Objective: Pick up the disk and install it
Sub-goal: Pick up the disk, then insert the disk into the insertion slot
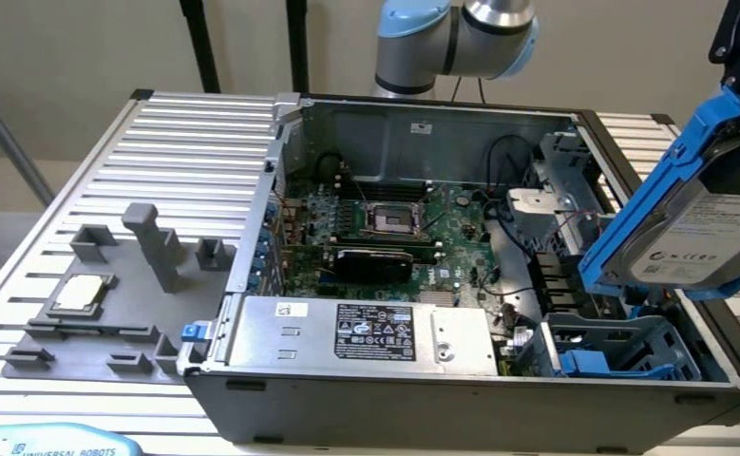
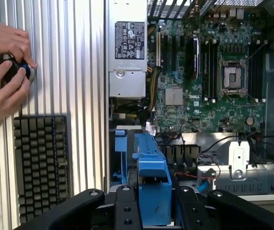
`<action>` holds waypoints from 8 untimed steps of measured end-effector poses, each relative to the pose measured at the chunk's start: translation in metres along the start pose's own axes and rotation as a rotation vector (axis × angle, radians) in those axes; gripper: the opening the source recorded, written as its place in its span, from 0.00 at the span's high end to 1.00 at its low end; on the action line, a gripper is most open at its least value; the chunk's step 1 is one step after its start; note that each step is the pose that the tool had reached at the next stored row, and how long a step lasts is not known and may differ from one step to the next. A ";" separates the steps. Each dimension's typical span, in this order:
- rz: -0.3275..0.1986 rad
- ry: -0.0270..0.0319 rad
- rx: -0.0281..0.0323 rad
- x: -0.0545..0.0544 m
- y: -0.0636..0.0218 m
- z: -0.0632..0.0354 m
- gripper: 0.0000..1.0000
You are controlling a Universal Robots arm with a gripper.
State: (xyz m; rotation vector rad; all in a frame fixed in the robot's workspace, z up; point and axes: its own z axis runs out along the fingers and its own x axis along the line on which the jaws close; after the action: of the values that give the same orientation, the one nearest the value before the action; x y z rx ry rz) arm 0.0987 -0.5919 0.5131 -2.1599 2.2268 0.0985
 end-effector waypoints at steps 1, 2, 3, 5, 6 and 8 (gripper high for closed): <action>0.000 0.0000 0.0000 0.000 0.0000 0.0000 0.67; 0.000 0.0001 0.0000 0.000 0.0000 0.0000 0.67; 0.000 0.0002 0.0000 0.000 -0.0001 0.0000 0.67; 0.000 0.0002 0.0000 0.000 -0.0001 0.0000 0.67; 0.000 0.0002 0.0000 0.000 -0.0001 0.0000 0.67; 0.000 0.0002 0.0000 0.000 -0.0001 0.0000 0.67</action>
State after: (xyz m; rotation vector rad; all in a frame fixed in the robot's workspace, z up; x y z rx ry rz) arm 0.0988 -0.5920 0.5132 -2.1600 2.2269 0.0983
